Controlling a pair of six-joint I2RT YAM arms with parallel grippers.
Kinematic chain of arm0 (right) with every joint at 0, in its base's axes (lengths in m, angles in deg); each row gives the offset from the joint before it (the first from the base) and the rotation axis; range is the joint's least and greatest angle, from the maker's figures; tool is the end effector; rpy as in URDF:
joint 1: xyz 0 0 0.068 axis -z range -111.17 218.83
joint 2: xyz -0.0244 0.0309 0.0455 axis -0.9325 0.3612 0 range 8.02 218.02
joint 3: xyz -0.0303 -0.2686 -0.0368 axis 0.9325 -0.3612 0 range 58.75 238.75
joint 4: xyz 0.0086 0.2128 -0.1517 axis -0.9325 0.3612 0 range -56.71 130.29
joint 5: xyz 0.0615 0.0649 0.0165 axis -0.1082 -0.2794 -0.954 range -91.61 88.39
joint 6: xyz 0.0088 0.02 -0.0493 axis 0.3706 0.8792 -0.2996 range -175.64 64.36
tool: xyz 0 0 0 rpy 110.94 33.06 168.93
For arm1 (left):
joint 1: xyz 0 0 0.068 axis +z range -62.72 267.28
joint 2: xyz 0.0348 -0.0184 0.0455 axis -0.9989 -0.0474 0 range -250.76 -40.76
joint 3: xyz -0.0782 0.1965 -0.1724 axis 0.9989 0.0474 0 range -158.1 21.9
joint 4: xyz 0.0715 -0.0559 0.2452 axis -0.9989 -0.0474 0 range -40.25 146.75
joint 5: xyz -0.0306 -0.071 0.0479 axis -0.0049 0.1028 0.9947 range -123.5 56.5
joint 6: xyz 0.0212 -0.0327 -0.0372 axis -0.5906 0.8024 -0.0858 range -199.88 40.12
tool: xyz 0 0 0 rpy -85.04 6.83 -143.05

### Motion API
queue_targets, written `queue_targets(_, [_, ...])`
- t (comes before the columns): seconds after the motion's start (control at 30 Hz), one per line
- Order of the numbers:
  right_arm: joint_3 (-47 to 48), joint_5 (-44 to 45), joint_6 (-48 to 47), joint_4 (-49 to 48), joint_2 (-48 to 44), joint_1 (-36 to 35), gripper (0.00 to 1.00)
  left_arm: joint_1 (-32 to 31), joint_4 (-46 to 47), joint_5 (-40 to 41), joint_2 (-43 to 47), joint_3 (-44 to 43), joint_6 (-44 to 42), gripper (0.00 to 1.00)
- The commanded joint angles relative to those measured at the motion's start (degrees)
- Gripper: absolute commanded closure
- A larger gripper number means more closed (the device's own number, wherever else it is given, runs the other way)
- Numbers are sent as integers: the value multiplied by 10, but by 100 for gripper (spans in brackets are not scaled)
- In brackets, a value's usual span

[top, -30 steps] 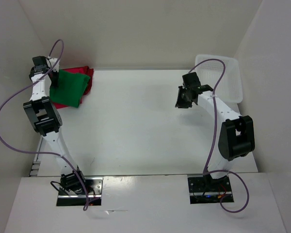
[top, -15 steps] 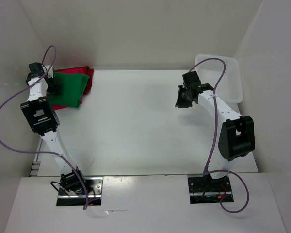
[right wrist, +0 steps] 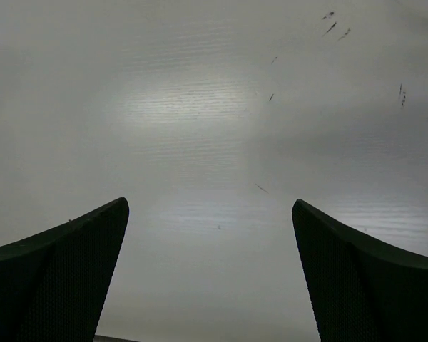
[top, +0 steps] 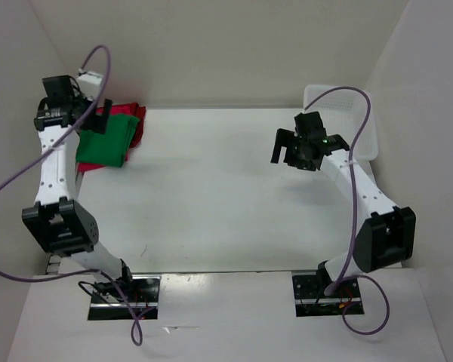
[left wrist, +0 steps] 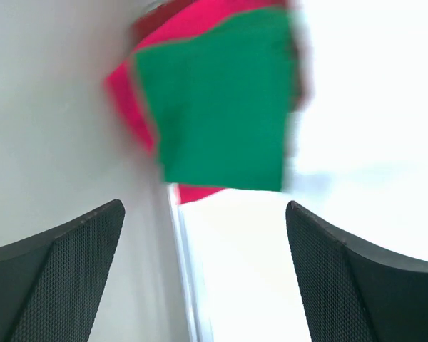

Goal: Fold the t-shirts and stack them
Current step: Put the neatly folded tshirt into the corner of the board with the left arm

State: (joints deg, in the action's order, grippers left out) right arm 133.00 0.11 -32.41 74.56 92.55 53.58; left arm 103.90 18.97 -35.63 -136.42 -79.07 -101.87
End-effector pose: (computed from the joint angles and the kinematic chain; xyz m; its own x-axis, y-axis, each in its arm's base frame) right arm 0.3040 0.0819 0.3058 -0.7909 0.1929 -0.5808 0.0729 0.9719 0.2236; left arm 0.3616 0.1064 0.3999 -0.5728 0.2196 -0.7898 -0.0444 0.9537 0.2974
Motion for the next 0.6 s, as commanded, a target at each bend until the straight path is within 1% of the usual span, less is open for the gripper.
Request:
queue_targets(0.0, [-30, 18, -17, 36, -52, -4, 0, -86, -67, -31, 76, 113, -91, 0])
queue_targets(0.07, [-41, 18, -17, 42, -79, -4, 0, -124, -77, -37, 115, 171, -99, 0])
queue_targets(0.1, [-41, 18, -17, 43, -85, -4, 0, -144, -90, -43, 126, 221, -99, 0])
queue_targets(0.13, [-49, 18, -17, 50, -91, -4, 0, -190, -96, -56, 136, 242, -104, 0])
queue_targets(0.17, [-57, 18, -17, 56, -103, -4, 0, -215, -101, -56, 156, 262, -110, 0])
queue_targets(0.2, [-63, 10, -11, 56, -108, -4, 0, -240, -101, -63, 167, 301, -110, 0])
queue_targets(0.23, [-74, 10, -11, 56, -113, -4, 0, -288, -101, -63, 179, 322, -110, 0])
queue_targets(0.3, [-90, -3, 1, 56, -133, -4, 0, -330, -90, -78, 218, 374, -124, 0])
queue_targets(0.33, [-97, -3, 1, 56, -139, -4, 0, -368, -90, -93, 229, 390, -124, 0])
queue_targets(0.4, [-102, -12, 16, 56, -161, -4, 0, -396, -84, -119, 246, 423, -117, 0])
queue_targets(0.43, [-102, -28, 16, 56, -168, -4, 0, -410, -78, -162, 252, 433, -110, 0])
queue_targets(0.53, [-114, -40, 28, 45, -198, -4, 0, -420, -72, -242, 257, 457, -103, 0])
queue_targets(0.57, [-121, -47, 36, 45, -204, -4, 0, -425, -72, -242, 257, 457, -103, 0])
